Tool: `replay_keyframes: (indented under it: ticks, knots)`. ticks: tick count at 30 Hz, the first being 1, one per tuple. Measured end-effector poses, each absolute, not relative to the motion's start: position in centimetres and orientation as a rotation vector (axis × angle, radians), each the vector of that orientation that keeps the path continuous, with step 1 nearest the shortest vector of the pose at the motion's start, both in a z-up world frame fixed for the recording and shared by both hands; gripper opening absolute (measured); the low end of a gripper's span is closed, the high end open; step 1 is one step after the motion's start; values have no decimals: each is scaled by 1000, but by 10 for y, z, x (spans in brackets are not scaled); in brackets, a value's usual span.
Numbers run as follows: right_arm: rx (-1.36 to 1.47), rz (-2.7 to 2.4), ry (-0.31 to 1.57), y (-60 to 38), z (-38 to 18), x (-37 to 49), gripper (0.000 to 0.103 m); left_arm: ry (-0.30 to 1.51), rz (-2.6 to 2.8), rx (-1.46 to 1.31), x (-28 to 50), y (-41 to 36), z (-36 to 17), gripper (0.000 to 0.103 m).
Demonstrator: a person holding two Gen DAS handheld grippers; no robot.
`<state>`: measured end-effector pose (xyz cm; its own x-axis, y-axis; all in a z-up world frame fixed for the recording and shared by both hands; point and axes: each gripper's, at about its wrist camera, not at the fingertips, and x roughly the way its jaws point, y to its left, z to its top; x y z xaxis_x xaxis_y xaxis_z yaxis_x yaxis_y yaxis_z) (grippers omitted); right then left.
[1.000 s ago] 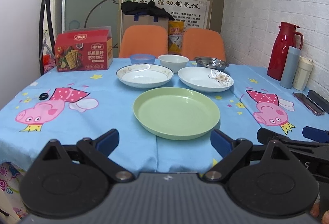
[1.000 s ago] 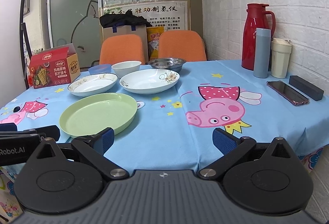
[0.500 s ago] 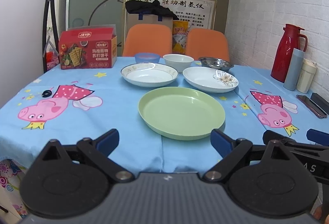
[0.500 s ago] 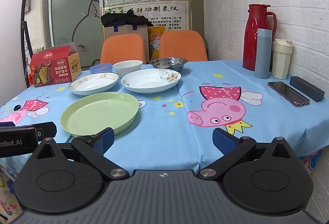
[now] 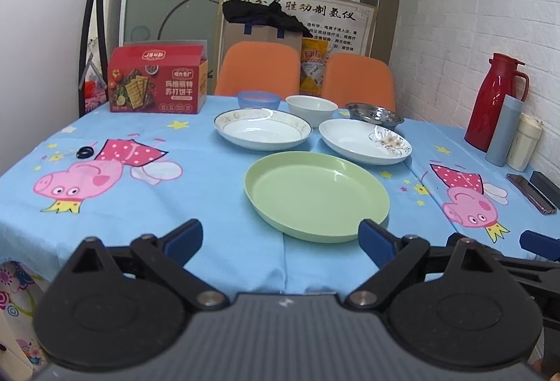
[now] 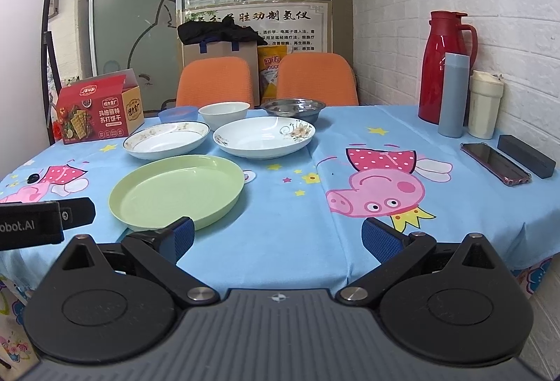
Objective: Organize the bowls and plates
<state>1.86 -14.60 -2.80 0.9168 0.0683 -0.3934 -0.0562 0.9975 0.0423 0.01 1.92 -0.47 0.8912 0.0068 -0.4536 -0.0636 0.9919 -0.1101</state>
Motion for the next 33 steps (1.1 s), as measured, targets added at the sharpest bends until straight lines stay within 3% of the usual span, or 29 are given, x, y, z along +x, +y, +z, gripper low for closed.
replay_keyframes:
  ticks: [33]
  knots:
    - [163,119,447,-169,-53,41,103,569,94,-85,48,22,-30,91]
